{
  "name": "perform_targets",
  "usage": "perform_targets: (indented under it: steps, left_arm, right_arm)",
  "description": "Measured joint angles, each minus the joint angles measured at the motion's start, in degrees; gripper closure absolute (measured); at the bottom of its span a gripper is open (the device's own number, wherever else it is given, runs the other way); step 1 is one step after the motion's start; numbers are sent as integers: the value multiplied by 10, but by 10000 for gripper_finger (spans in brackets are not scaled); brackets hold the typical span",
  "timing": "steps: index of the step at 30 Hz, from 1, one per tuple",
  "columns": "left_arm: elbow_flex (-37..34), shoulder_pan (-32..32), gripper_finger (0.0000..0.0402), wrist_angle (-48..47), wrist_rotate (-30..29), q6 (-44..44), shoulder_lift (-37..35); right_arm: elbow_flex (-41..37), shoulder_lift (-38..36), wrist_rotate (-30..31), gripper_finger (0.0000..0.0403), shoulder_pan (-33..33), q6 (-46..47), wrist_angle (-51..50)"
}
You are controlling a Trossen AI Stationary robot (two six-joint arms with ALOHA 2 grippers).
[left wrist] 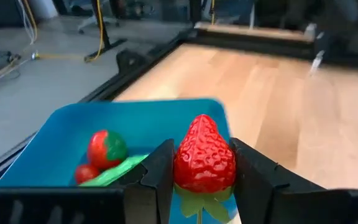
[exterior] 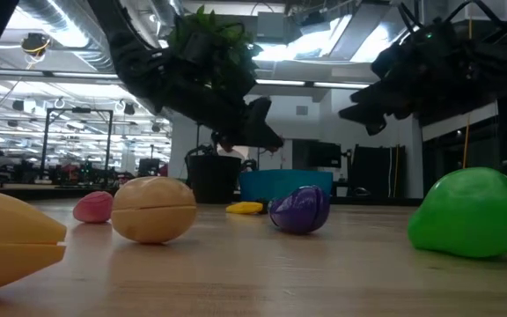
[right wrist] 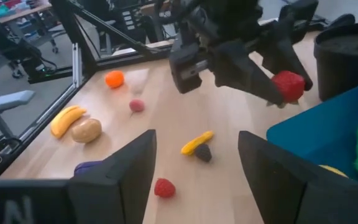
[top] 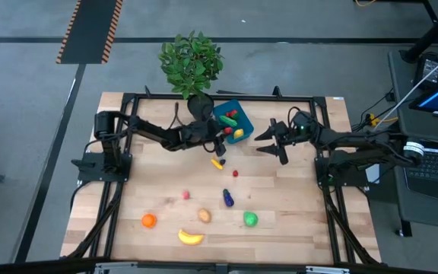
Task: Pick and placing Produce into tupperware
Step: Put the strawberry into the blue bin
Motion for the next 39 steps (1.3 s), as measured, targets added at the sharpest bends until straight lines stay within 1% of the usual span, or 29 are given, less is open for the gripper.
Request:
perform_targets:
  steps: [2,5,8,11,15,25,28,31,37,39]
  left_arm:
    - [23,4,282,-70,0,-3,0]
    - [77,6,282,-179,0,7,3]
    - [121,8,282,-239,0,29,7]
    - [156,13,282,-276,3,36,6]
    - [178,24,282,-329,33,43,7]
    - [183,27,282,-336,45,56,8]
    - [183,27,282,-331,45,64,13]
    - [192,24,282,-325,45,66,33]
    - [258,27,282,-329,40,93,98]
    - [285,32,282,-355,39,101,118]
  right_arm:
    - [0,-11,-1,173,-6,-7,-14]
    - [0,-26,-2,173,-12,-19,-41]
    - [0,-35,-2,173,-12,-22,-64]
    - [0,-42,-2,173,-12,-22,-76]
    - [0,-42,-2,173,-12,-22,-80]
    - [0,-42,-2,173,-12,-22,-84]
    - [0,-42,-2,173,-12,-22,-84]
    - [0,-42,-2,173,-12,-22,-86]
    - [0,-42,-2,173,-12,-22,-88]
    - [0,-42,-2,173,-12,-22,-89]
